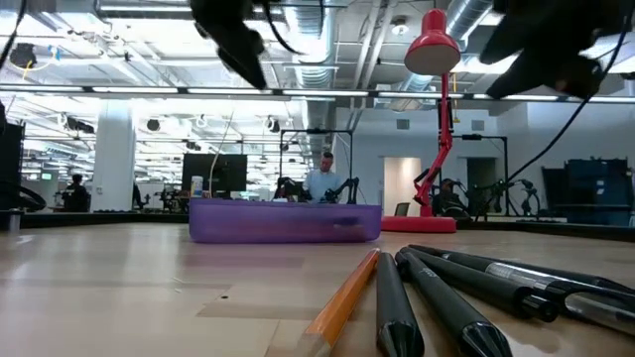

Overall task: Pick & place school supplies into a supply box
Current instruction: Put the black pen into the purple supply box

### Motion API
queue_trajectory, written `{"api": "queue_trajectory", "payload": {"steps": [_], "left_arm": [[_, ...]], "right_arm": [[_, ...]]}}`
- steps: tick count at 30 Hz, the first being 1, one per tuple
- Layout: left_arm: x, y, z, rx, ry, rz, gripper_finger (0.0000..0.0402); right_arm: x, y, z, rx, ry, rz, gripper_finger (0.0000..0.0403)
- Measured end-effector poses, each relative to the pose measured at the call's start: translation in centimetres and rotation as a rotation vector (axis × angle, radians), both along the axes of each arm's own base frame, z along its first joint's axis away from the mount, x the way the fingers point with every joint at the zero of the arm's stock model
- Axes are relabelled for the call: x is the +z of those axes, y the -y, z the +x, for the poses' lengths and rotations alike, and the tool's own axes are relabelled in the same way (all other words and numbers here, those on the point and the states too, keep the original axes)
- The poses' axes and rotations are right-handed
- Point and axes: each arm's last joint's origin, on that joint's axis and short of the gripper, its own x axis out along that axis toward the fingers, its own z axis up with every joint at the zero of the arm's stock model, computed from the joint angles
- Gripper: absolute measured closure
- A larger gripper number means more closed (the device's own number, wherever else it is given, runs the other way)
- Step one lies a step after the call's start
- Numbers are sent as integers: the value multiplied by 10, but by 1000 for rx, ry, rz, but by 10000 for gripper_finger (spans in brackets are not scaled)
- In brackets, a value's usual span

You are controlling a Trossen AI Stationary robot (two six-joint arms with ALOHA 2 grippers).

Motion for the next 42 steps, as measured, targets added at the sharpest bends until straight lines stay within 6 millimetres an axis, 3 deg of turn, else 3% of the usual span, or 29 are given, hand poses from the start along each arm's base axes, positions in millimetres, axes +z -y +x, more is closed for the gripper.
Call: {"api": "queue_trajectory", "payload": {"steps": [6,11,21,30,42], "left_arm": [[31,6,-41,22,68,60,184],[52,11,-71,50,137,92,184],[74,14,-115,98,223,137,185],[78,14,-129,140,237,165,185],[78,14,-130,147,233,156,185]], "right_arm": [[-37,-7,38,-7,-44,195,235],[-54,-10,43,-125,-82,283,222],[-70,-37,57,-52,-246,234,231],[-74,-56,72,-29,-359,139,249],[-82,-58,73,-35,-377,134,254]]}}
